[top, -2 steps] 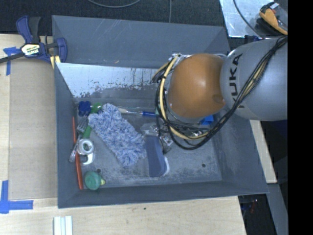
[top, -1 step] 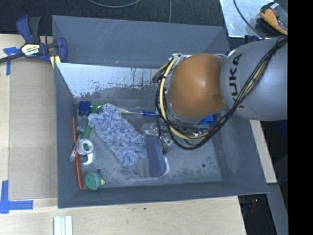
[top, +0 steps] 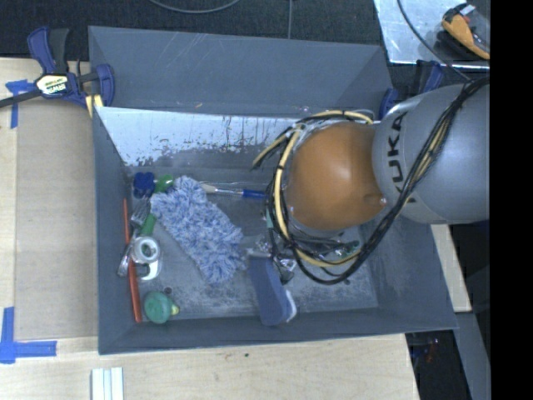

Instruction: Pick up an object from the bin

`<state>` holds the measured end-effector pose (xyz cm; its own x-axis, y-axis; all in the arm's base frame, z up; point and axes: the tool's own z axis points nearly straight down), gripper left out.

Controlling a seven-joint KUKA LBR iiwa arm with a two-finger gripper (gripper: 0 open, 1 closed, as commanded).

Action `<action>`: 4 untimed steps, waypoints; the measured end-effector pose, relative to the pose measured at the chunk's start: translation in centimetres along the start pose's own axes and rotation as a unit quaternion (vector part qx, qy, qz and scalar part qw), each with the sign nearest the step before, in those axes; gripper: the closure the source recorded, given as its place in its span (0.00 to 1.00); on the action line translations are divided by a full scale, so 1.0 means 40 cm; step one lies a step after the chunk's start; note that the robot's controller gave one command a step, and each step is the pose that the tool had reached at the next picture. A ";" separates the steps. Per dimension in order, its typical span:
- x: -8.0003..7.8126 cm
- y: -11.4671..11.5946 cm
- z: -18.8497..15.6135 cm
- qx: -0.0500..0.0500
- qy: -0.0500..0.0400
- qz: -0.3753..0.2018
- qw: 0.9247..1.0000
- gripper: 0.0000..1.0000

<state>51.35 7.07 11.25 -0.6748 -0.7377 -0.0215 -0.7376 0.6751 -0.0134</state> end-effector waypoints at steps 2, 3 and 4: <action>-0.055 0.014 0.094 0.004 -0.005 -0.100 0.995 1.00; 0.027 0.017 0.022 0.008 -0.010 -0.017 1.000 1.00; 0.028 -0.034 0.104 0.009 -0.010 -0.163 0.987 1.00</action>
Offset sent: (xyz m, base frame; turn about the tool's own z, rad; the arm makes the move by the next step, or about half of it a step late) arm 0.0092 0.0202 -0.0389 -0.2025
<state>51.69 5.35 7.09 -0.4011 -0.9154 -0.0336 -0.9147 0.4023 -0.0398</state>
